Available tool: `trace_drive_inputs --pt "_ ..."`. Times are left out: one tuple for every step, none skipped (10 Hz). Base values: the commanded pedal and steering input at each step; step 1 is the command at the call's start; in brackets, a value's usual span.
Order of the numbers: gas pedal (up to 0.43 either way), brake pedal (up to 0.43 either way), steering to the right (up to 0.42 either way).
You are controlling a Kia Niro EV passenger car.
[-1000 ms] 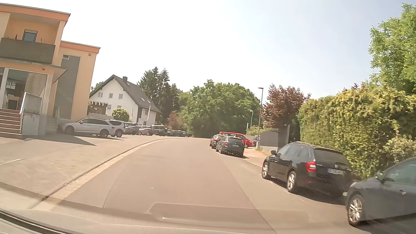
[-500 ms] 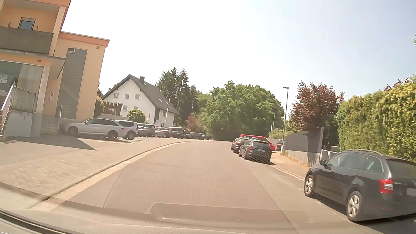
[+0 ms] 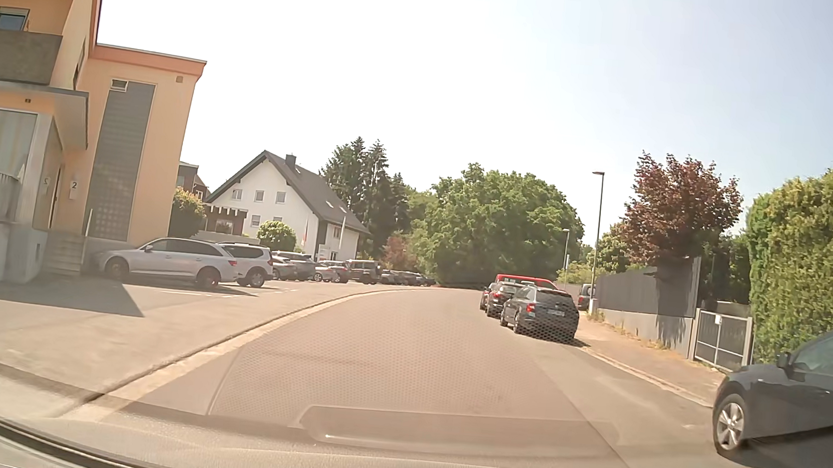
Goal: Follow the waypoints while adhering to traffic rules and regulations
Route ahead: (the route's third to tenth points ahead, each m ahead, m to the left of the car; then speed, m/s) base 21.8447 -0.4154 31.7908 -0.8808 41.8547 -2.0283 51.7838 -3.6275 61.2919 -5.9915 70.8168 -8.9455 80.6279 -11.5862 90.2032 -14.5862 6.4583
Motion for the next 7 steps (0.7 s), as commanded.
trace_drive_inputs --pt "0.197 0.0 -0.004" --pt "0.197 0.0 -0.005" --pt "0.197 0.0 -0.009" --pt "0.197 0.0 -0.012" --pt "0.197 0.0 -0.013" --pt "0.138 0.0 -0.01" --pt "0.008 0.0 -0.01"
